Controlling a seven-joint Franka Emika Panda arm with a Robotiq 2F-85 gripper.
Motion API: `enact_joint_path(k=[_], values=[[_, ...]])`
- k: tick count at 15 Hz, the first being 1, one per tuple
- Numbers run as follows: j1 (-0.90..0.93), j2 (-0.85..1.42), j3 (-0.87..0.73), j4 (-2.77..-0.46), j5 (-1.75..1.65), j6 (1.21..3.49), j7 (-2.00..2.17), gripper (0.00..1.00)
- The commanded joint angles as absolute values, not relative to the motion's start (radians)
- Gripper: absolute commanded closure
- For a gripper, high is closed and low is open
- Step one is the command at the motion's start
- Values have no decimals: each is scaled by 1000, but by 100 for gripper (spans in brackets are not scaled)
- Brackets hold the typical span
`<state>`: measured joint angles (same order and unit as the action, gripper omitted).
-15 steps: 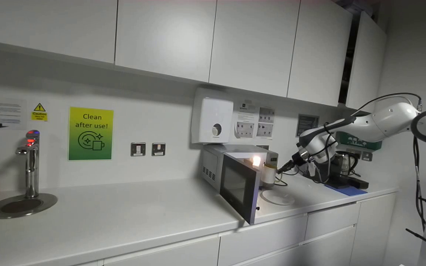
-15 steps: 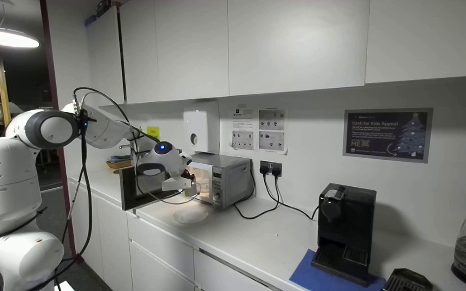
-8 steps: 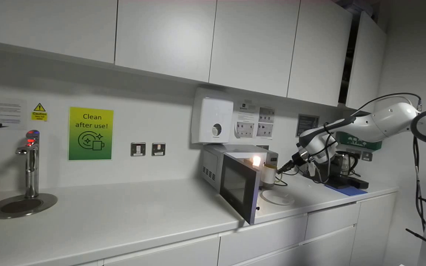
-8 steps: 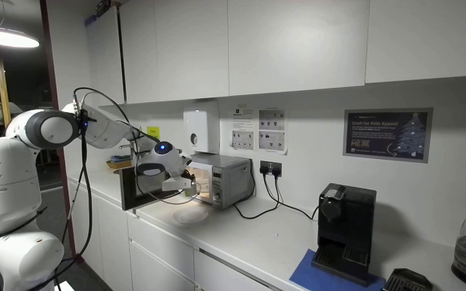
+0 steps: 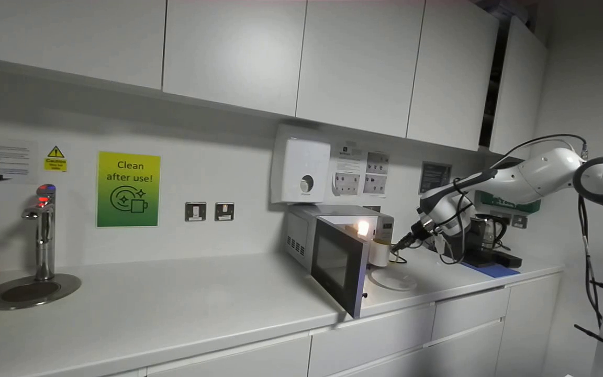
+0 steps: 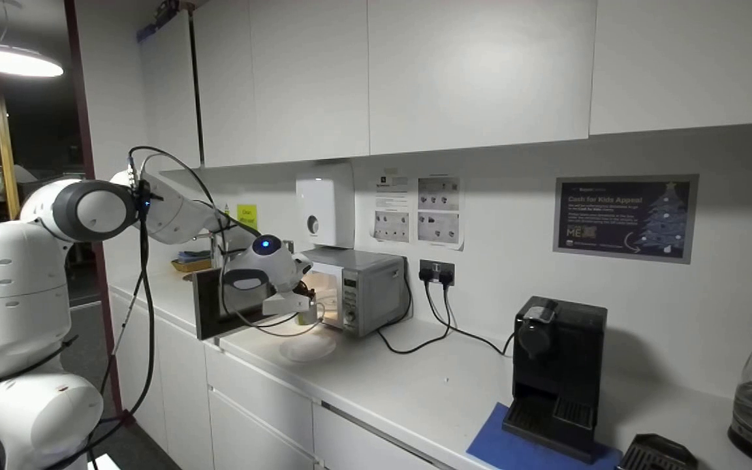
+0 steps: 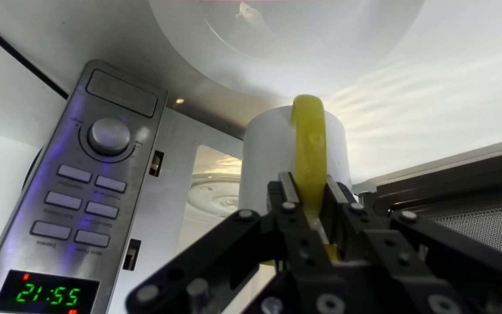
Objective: Put the white mug in the microwave.
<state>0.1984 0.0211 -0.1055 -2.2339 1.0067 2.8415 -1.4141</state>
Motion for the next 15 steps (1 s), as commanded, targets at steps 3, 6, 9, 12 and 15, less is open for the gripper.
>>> enact_joint_path(k=[3, 6, 9, 12, 15], values=[[206, 60, -91, -2171, 1045, 2889, -1424, 96], [209, 87, -81, -2140, 1042, 2906, -1421, 96], [212, 126, -66, -2100, 1029, 2927, -1412, 96], [213, 166, -49, -2057, 1029, 2937, -1412, 96], [214, 195, -45, -2009, 1032, 2951, -1413, 96]])
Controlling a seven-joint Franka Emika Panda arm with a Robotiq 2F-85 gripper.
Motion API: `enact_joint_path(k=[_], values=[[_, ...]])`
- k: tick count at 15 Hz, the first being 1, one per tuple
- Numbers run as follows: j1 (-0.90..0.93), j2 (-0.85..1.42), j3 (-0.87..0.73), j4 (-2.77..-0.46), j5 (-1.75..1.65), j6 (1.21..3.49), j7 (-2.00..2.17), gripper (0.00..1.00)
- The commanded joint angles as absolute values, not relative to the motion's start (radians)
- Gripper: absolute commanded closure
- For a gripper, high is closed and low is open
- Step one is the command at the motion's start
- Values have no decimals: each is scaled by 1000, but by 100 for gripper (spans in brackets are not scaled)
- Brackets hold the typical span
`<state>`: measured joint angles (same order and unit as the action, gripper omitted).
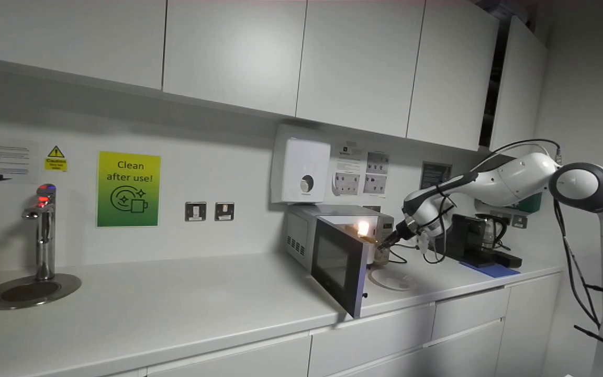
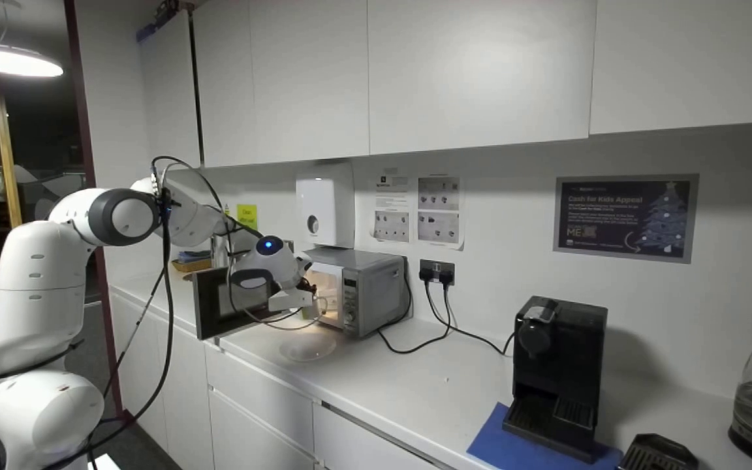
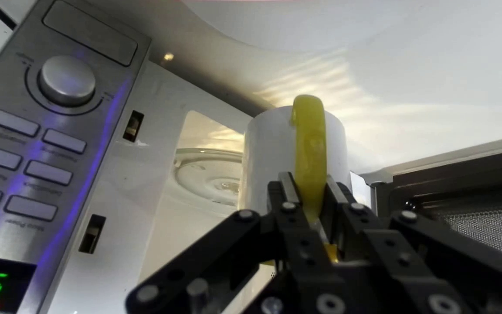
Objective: Put the white mug in the microwave.
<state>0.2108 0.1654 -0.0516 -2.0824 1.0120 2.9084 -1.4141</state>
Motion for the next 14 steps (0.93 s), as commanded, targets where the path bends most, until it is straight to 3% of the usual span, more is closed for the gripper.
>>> enact_joint_path(k=[1, 14], values=[[213, 203, -45, -1995, 1031, 2953, -1410, 96], [216, 298, -58, -1877, 1019, 2946, -1271, 96]])
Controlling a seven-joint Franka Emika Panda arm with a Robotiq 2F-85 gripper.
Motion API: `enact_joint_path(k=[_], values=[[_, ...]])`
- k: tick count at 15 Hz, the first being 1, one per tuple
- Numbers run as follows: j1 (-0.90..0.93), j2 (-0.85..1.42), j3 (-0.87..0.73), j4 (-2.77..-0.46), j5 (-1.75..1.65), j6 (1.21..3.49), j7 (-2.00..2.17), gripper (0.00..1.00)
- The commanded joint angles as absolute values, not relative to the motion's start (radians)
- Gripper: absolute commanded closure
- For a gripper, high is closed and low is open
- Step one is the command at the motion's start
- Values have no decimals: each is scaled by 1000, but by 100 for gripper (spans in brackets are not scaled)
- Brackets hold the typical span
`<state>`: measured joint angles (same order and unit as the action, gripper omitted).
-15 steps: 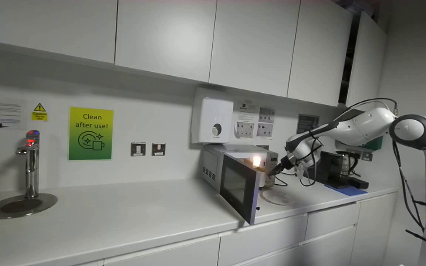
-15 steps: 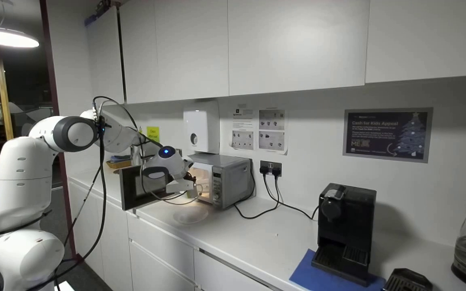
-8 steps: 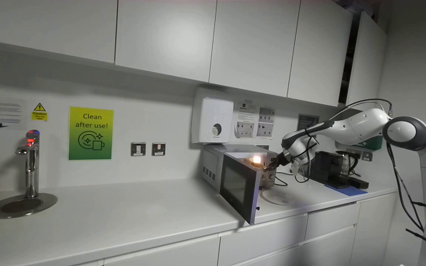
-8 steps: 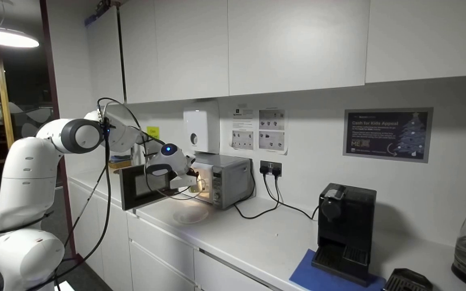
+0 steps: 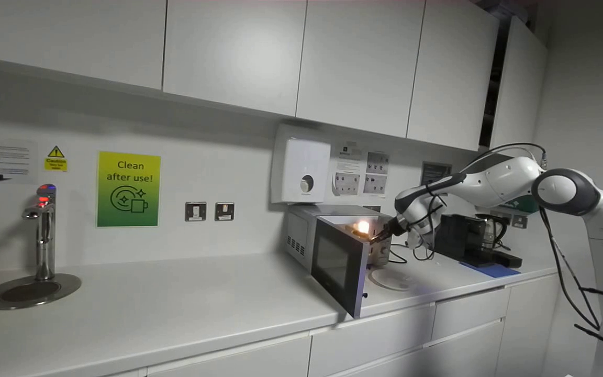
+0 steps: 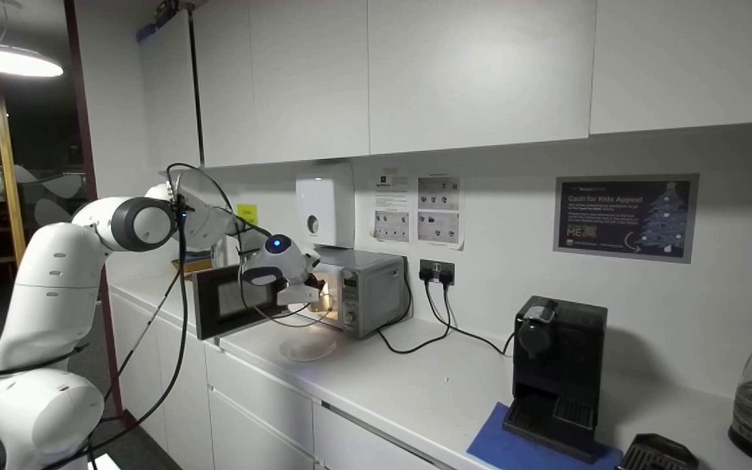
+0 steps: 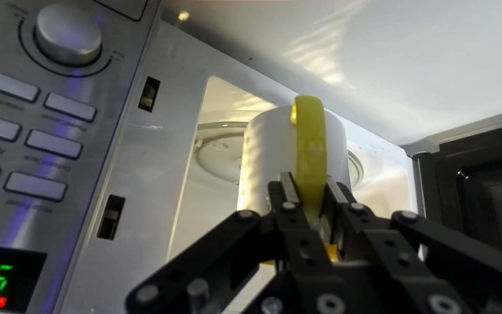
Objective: Put the white mug in the microwave.
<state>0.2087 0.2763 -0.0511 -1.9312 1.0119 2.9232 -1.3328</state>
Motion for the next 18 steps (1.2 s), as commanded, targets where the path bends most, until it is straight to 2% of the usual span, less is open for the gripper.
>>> enact_joint_path(k=[1, 18], values=[[217, 303, -58, -1871, 1020, 2948, -1248, 96], [286, 400, -100, -1785, 824, 2952, -949, 96]])
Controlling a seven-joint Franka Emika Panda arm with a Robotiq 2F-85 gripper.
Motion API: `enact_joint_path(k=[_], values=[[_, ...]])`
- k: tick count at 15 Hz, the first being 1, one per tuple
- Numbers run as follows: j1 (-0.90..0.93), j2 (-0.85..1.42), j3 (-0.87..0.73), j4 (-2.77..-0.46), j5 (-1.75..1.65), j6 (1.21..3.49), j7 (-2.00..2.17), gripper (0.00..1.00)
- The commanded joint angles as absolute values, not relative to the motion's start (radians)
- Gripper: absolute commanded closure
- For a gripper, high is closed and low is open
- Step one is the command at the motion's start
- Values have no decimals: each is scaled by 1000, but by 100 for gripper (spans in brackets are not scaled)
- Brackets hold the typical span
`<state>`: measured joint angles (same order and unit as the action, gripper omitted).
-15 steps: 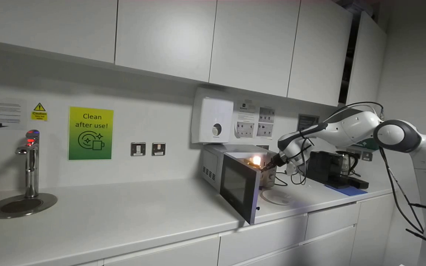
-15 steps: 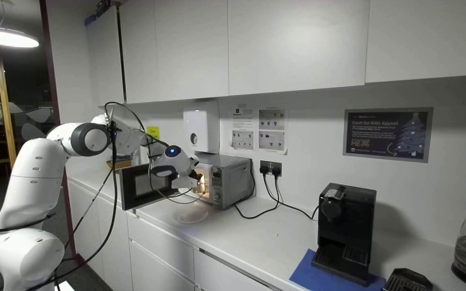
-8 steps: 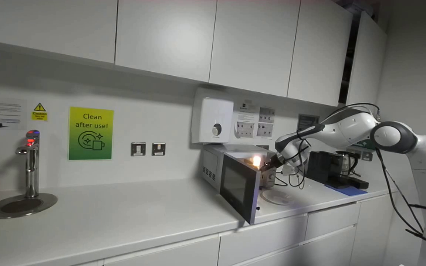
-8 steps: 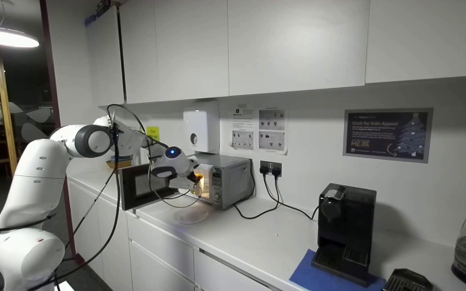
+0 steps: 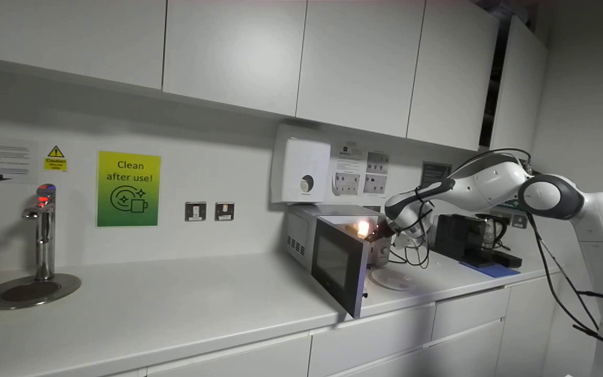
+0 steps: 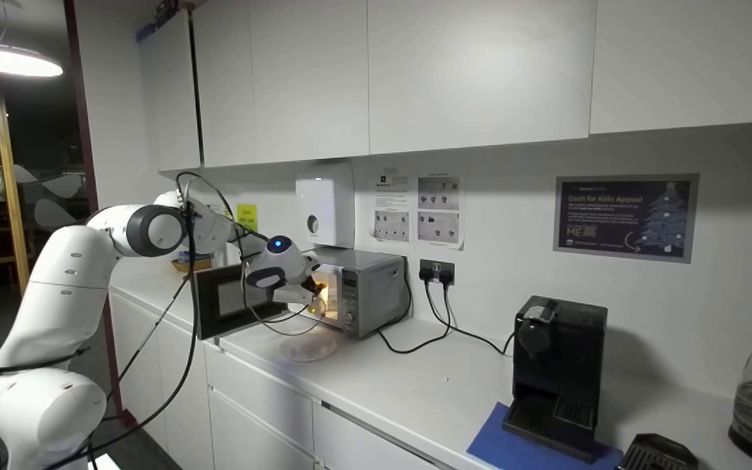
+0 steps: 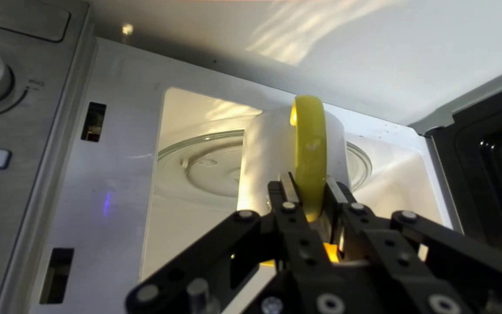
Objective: Put the white mug in the microwave.
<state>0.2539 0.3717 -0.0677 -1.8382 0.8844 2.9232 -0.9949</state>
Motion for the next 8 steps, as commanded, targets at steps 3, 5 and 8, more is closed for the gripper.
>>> enact_joint_path(k=[3, 5, 8], values=[[303, 423, -120, -1763, 771, 2954, -923, 96], [310, 442, -126, -1743, 755, 2961, -912, 96], [316, 464, -131, -1717, 754, 2969, -912, 96]])
